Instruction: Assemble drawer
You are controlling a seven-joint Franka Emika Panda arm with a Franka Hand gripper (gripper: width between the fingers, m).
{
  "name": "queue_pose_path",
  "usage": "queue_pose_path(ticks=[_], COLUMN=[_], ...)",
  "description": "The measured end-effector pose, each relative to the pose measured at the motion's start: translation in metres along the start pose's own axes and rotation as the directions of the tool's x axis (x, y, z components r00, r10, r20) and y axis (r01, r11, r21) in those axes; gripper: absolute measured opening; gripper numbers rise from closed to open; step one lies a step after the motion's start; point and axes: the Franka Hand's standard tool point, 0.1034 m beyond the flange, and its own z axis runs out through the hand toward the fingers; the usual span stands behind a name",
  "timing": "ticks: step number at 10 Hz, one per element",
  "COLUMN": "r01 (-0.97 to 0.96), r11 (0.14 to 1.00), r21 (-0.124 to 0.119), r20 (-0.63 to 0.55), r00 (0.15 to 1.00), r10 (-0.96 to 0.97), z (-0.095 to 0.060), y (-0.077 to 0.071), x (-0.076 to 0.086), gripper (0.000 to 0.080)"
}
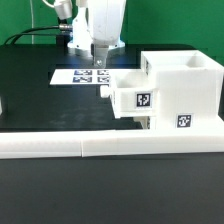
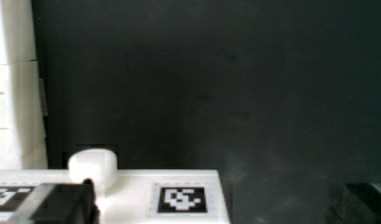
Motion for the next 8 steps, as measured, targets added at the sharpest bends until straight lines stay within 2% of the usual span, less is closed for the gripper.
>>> queue_pose_path(ticks=[1,2,5,6,8], r01=[0.019,0.057,0.065,0.042,0.019], r11=[1.000,0.998,0.998,0.999,0.999], r21=[-0.002,0.001,0.023,0.031,0.040], r20=[-0.006,-0.038,-0.201,-0.226,-0.224], r00=[1.000,0.998,0.978,0.974,0.975], r10=[-0.019,-0.057,-0.059,-0.034,-0.010], z=[0.003,0.015,0.036,0.039,0.040], y=[0.000,-0.002,-0.002,0.000,0.002], x=[-0.001,-0.008,-0.029,-0.033,-0.021], gripper=[0.0649,0.0649,0.0649,0.0649,0.0649])
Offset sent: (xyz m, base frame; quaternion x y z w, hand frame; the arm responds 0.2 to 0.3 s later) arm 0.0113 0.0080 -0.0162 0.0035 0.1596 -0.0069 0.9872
